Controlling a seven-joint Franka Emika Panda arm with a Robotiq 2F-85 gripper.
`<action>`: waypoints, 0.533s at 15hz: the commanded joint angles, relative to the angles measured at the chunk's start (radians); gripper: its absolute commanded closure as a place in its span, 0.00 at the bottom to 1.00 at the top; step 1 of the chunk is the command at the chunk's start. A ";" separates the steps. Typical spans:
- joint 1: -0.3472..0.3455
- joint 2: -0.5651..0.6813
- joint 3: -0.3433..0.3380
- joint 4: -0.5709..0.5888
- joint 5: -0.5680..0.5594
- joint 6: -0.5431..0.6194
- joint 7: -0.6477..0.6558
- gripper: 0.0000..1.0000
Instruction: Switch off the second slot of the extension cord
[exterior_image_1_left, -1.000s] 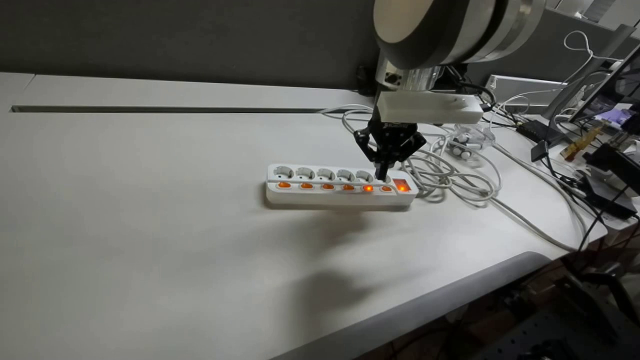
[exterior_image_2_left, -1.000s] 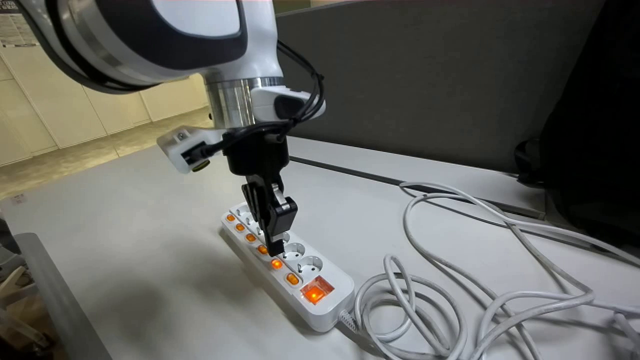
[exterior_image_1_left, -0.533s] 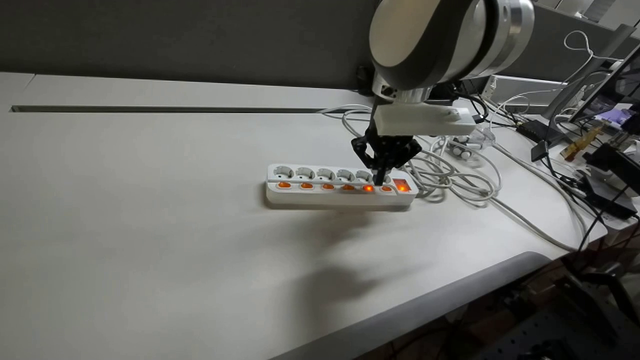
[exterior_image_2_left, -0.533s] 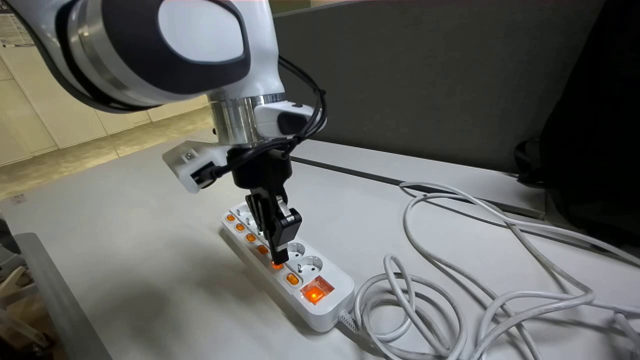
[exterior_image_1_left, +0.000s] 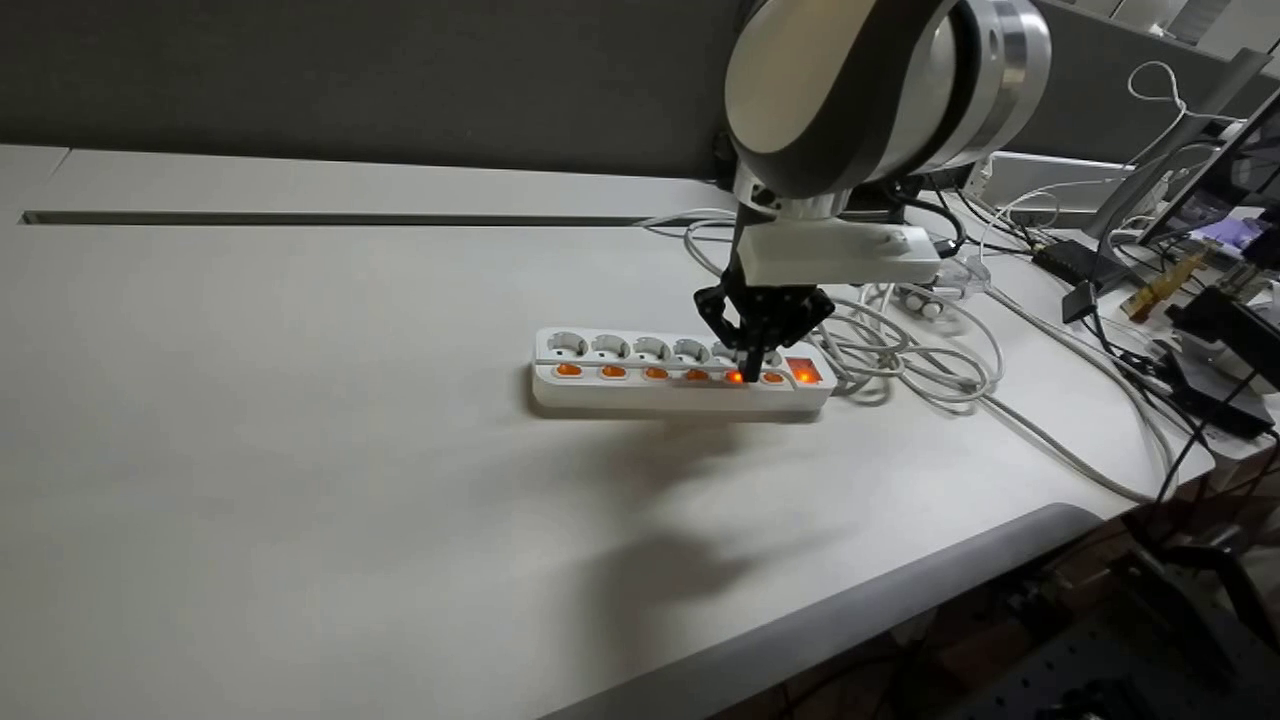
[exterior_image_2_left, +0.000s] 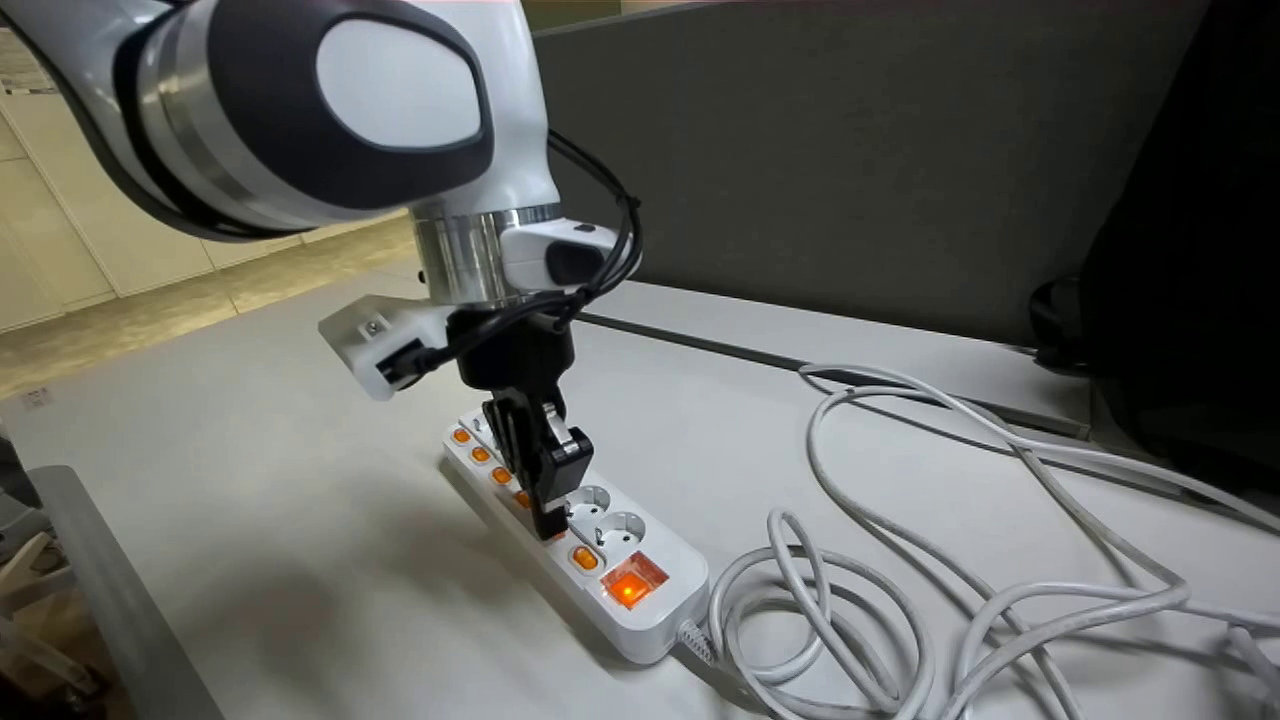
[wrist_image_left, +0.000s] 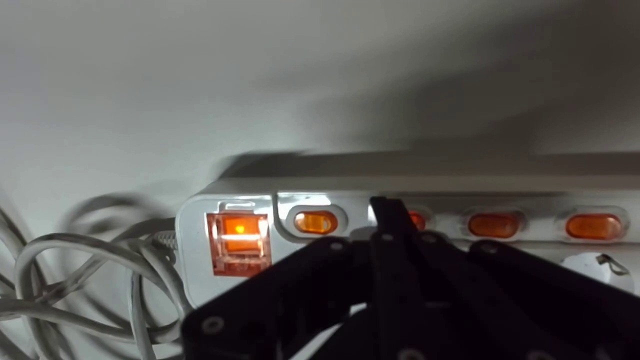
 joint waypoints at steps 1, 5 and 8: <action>0.014 0.004 -0.016 -0.008 0.006 0.012 0.003 1.00; 0.016 0.017 -0.021 -0.005 0.003 0.010 0.008 1.00; 0.020 0.028 -0.028 -0.004 -0.003 0.011 0.014 1.00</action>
